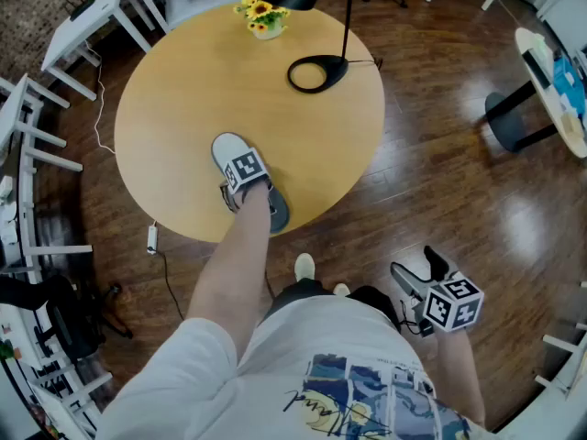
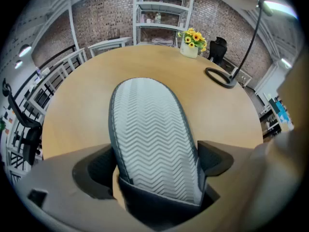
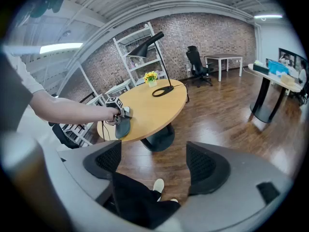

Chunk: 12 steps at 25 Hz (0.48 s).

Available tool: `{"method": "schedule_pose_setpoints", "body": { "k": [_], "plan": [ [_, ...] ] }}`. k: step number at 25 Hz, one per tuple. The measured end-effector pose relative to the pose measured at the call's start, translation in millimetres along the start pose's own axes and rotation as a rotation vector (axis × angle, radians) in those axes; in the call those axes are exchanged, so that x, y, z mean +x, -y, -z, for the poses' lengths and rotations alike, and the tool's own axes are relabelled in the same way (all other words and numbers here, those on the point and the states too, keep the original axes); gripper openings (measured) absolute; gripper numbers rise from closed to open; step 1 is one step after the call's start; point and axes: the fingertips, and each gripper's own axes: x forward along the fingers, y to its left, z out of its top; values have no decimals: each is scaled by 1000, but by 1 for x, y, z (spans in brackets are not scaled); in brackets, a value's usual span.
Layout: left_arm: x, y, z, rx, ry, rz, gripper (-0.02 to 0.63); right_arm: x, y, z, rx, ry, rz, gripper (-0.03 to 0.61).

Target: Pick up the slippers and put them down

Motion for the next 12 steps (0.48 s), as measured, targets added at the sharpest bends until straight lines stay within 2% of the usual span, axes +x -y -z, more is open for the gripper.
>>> {"method": "schedule_pose_setpoints", "body": {
  "k": [2, 4, 7, 12],
  "plan": [
    [-8, 2, -4, 38, 28, 8, 511, 0, -1, -2, -12, 7, -8, 428],
    [-21, 4, -5, 76, 50, 22, 449, -2, -3, -7, -30, 17, -24, 428],
    [-48, 1, 6, 139, 58, 23, 442, -10, -1, -11, -75, 16, -75, 426],
    [-103, -19, 52, 82, 73, 44, 440, -28, 5, 6, -162, -14, -164, 424]
  ]
}}
